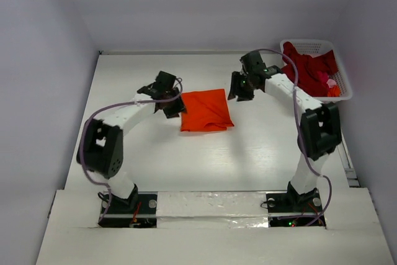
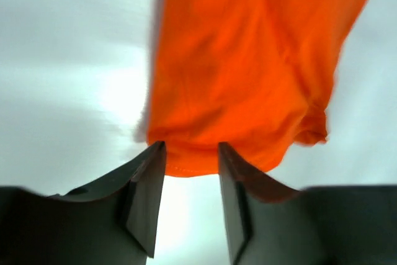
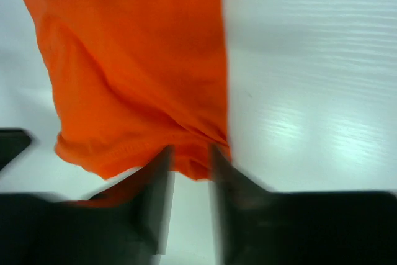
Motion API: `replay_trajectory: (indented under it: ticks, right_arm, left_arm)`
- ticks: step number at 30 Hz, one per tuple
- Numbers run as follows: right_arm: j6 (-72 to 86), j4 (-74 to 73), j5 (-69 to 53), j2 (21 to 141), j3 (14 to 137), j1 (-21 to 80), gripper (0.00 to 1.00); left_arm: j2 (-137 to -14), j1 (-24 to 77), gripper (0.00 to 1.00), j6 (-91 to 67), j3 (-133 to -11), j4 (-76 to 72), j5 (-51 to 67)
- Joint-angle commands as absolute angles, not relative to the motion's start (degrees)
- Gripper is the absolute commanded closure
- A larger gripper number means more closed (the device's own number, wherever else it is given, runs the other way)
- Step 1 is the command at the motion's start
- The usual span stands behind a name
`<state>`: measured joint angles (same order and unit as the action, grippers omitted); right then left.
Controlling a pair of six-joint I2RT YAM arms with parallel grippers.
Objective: Fold and stack the t-shirts
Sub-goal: Smooth out wrinkles on the folded tshirt
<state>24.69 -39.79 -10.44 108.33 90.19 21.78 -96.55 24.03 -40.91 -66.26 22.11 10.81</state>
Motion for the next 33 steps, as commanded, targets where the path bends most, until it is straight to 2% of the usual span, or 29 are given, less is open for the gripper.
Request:
replay_trajectory:
  ticks: [1, 2, 3, 4, 5, 9, 12, 15, 17, 20, 21, 23, 27, 33]
  right_arm:
    - [22.41, -35.96, 3.31, 94.42, 86.67, 21.97, 0.17]
    - [22.24, -34.82, 5.69, 90.65, 85.7, 21.97, 0.01]
    - [22.24, -32.89, 9.37, 89.05, 84.74, 21.97, 0.0]
    - [22.15, -32.09, 11.41, 87.82, 83.16, 21.97, 0.0]
    - [22.24, -31.12, 13.95, 86.58, 82.27, 21.97, 0.0]
    - [22.68, -23.14, 28.96, 77.9, 75.25, 20.84, 0.0]
    - [19.88, -16.91, 35.21, 72.97, 68.75, 20.13, 0.0]
    - [18.02, -13.37, 45.04, 72.33, 66.02, 19.6, 0.0]
    - [17.49, -9.17, 47.02, 71.64, 62.77, 18.11, 0.0]
    - [8.55, 4.28, 24.94, 70.05, 53.81, 10.92, 0.0]
    - [9.57, 4.92, 22.7, 70.14, 52.83, 9.68, 0.0]
    - [11.42, 4.31, 20.49, 70.75, 52.56, 6.34, 0.0]
    - [11.78, 14.11, 15.47, 67.78, 46.25, 0.27, 0.0]
    - [7.12, 28.09, 15.38, 66.0, 37.98, -0.26, 0.0]
  left_arm:
    - [-84.04, 22.15, 0.61, -34.29, -68.2, 21.01, -7.89]
    - [-81.67, 20.93, 0.49, -33.23, -68.64, 20.57, -9.91]
    - [-80.87, 20.92, 0.25, -31.57, -68.99, 19.44, -12.72]
    - [-79.55, 20.22, 0.06, -30.94, -69.17, 18.9, -14.05]
    - [-79.02, 20.21, 0.01, -30.33, -69.26, 18.2, -15.45]
    - [-76.3, 18.99, 0.01, -28.31, -66.02, 12.59, -20.82]
    - [-73.31, 17.59, 0.01, -26.37, -62.59, 9.42, -22.4]
    - [-71.99, 16.7, 0.01, -22.51, -59.69, 3.99, -24.94]
    - [-71.02, 15.92, 0.01, -17.61, -55.31, 0.02, -25.93]
    - [-70.23, 12.85, 0.01, -16.7, -51.08, -5.79, -26.37]
    - [-69.96, 12.14, 0.01, -16.96, -50.63, -6.24, -26.11]
    - [-68.82, 11.51, 0.01, -16.27, -48.44, -8.25, -25.67]
    - [-68.38, 10.99, 0.01, -14.86, -42.11, -20.35, -26.71]
    - [-67.94, 10.99, 0.01, -10.2, -32.44, -37.41, -29.43]
